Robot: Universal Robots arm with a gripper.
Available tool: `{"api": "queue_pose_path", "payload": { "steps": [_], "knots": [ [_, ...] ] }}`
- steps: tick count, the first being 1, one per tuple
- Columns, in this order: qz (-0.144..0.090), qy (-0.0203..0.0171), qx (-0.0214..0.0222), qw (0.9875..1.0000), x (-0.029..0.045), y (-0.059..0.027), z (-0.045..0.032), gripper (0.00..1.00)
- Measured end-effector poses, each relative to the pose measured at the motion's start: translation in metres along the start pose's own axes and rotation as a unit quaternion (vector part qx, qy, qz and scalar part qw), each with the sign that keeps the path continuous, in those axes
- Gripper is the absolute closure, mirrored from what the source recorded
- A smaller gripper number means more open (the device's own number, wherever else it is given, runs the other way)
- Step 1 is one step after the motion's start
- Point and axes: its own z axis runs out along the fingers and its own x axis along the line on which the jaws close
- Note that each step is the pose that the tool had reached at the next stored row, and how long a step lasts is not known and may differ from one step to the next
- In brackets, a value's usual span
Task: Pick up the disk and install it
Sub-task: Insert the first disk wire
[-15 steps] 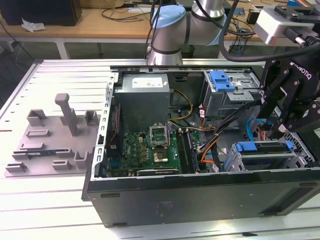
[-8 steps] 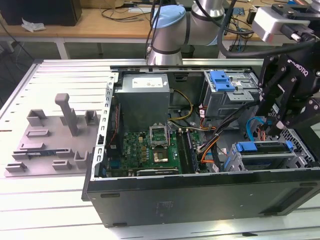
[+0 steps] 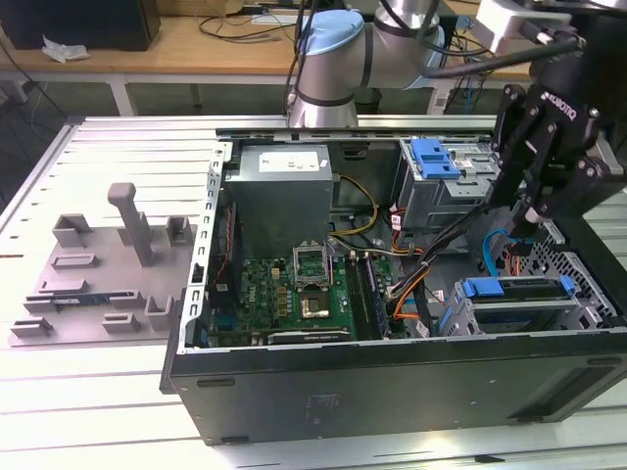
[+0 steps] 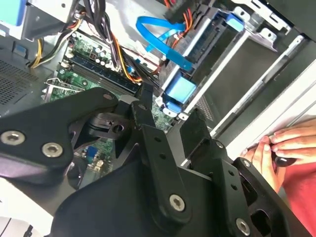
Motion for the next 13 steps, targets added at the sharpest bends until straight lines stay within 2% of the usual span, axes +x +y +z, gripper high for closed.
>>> {"api": "queue_pose_path", "payload": {
  "steps": [1,3,5,7,8,10,11,12,13],
  "knots": [
    [0.0,0.0063,0.0,1.0,-0.0033,0.0,-0.0001,0.5],
    [0.001,0.0258,-0.0002,0.9997,-0.0115,-0.0001,-0.0006,0.5],
    [0.002,0.051,-0.0004,0.9987,-0.0237,-0.0006,-0.0013,0.5],
    [0.003,0.063,-0.0005,0.998,-0.0301,-0.0024,-0.0017,0.5],
    [0.004,0.0784,-0.0007,0.9969,-0.0363,-0.0072,-0.0024,0.5],
    [0.004,0.0889,-0.001,0.996,-0.0398,-0.0119,-0.0027,0.5],
    [0.004,0.103,-0.002,0.9947,-0.0421,-0.0172,-0.003,0.5],
    [0.005,0.113,-0.0029,0.9936,-0.0437,-0.0207,-0.0032,0.5],
    [0.005,0.1174,-0.0034,0.9931,-0.0448,-0.0228,-0.0032,0.5]
  ]
}}
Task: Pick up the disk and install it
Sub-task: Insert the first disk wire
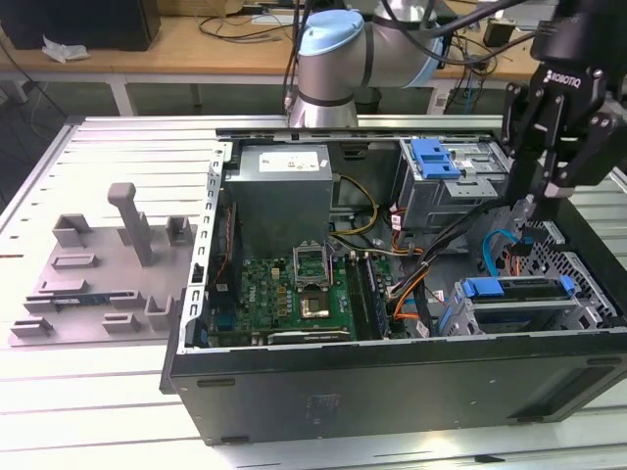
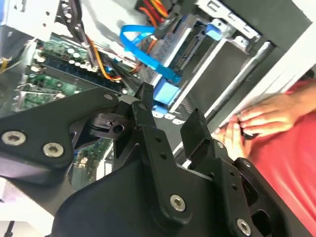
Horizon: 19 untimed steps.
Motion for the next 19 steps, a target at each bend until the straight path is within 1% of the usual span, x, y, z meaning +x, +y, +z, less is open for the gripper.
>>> {"api": "queue_pose_path", "payload": {
  "steps": [1,2,4,6,9,12,14,15,18,19],
  "knots": [
    [0.0,0.0035,-0.0005,1.0,-0.0014,-0.0025,-0.0005,0.5],
    [0.0,0.0052,-0.0006,1.0,-0.0029,-0.0049,-0.0009,0.5],
    [0.001,0.0063,-0.001,1.0,-0.0059,-0.0124,-0.0016,0.5],
    [0.006,0.0062,-0.0023,1.0,-0.0075,-0.0178,-0.0013,0.5],
    [0.015,0.0057,-0.0053,0.9999,-0.0083,-0.0217,0.0002,0.5],
    [0.036,0.0045,-0.0117,0.9993,-0.0095,-0.0261,0.0034,0.5],
    [0.045,0.0041,-0.0142,0.9989,-0.01,-0.0286,0.0048,0.5],
    [0.046,0.0039,-0.0147,0.9988,-0.011,-0.0298,0.0053,0.5],
    [0.047,0.004,-0.0149,0.9988,-0.0213,-0.0335,0.0058,0.5],
    [0.047,0.0041,-0.0149,0.9988,-0.0263,-0.035,0.0061,0.5]
  ]
}}
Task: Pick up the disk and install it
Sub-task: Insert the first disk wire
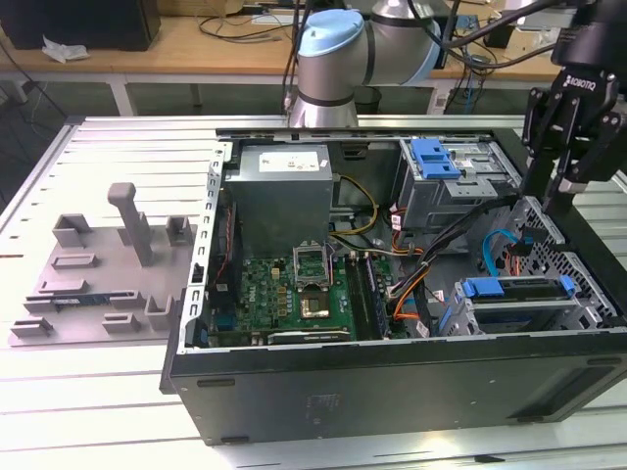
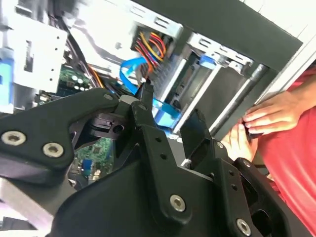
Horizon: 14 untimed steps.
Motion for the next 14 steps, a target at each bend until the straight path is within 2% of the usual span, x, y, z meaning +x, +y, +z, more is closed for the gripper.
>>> {"api": "queue_pose_path", "payload": {
  "steps": [2,6,8,12,13,14],
  "knots": [
    [0.005,-0.0001,-0.0015,1.0,-0.002,-0.0039,0.0012,0.5],
    [0.024,-0.0013,-0.0077,0.9997,-0.0038,-0.0077,0.005,0.5],
    [0.032,0.0,-0.0097,0.9994,-0.0048,-0.0101,0.0066,0.5],
    [0.038,0.0163,-0.0095,0.9991,-0.0067,-0.0165,0.0076,0.5],
    [0.039,0.024,-0.009,0.9989,-0.0076,-0.018,0.0078,0.5],
    [0.041,0.0333,-0.0084,0.9986,-0.0092,-0.0194,0.0081,0.5]
  ]
}}
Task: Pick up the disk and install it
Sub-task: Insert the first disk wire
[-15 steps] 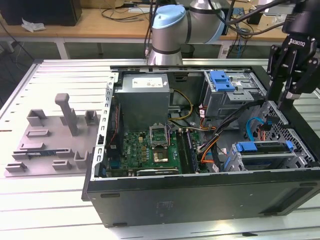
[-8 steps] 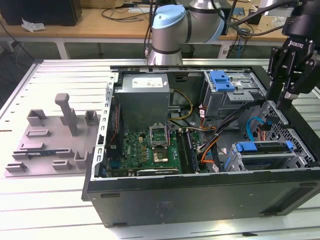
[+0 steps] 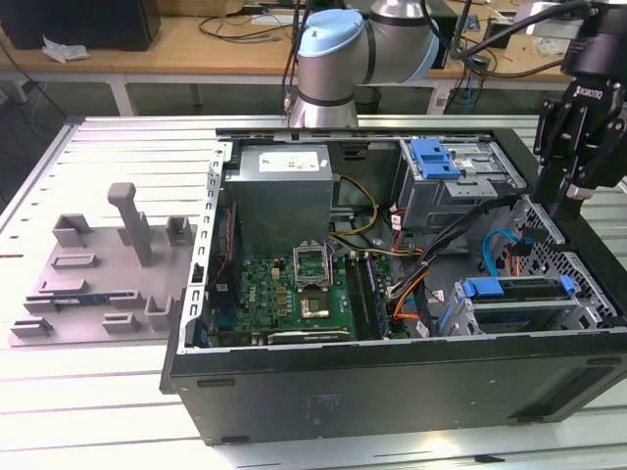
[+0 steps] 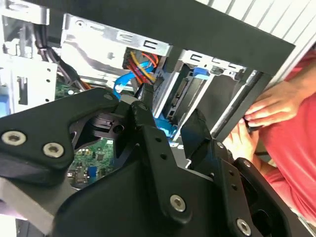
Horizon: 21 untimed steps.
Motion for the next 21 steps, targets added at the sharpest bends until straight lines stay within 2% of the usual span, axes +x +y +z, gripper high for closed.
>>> {"api": "queue_pose_path", "payload": {
  "steps": [1,3,5,7,10,11,13,14,15,16,17,18,21],
  "knots": [
    [0.001,0.0063,0.0005,1.0,-0.0015,-0.0004,0.0005,0.5],
    [0.004,0.0124,0.0006,0.9999,-0.0035,-0.0006,0.0016,0.5],
    [0.008,0.0146,-0.0004,0.9999,-0.0049,-0.0006,0.0032,0.5],
    [0.014,0.0153,-0.003,0.9998,-0.0062,-0.0006,0.0058,0.5],
    [0.032,0.0154,-0.0102,0.9993,-0.0083,-0.0009,0.0112,0.5],
    [0.036,0.0159,-0.0114,0.9992,-0.0087,-0.0009,0.0121,0.5],
    [0.041,0.0201,-0.0125,0.9989,-0.0101,-0.0009,0.0137,0.5],
    [0.042,0.0233,-0.012,0.9988,-0.0113,-0.0007,0.0141,0.5],
    [0.043,0.0301,-0.0109,0.9986,-0.0138,-0.0004,0.0143,0.5],
    [0.044,0.0411,-0.0089,0.9981,-0.0177,0.0003,0.0139,0.5],
    [0.045,0.053,-0.0069,0.9975,-0.0251,0.0015,0.0129,0.5],
    [0.046,0.0552,-0.0065,0.9974,-0.0297,0.002,0.0135,0.5],
    [0.046,0.0555,-0.0064,0.9974,-0.0342,0.0018,0.019,0.5]
  ]
}}
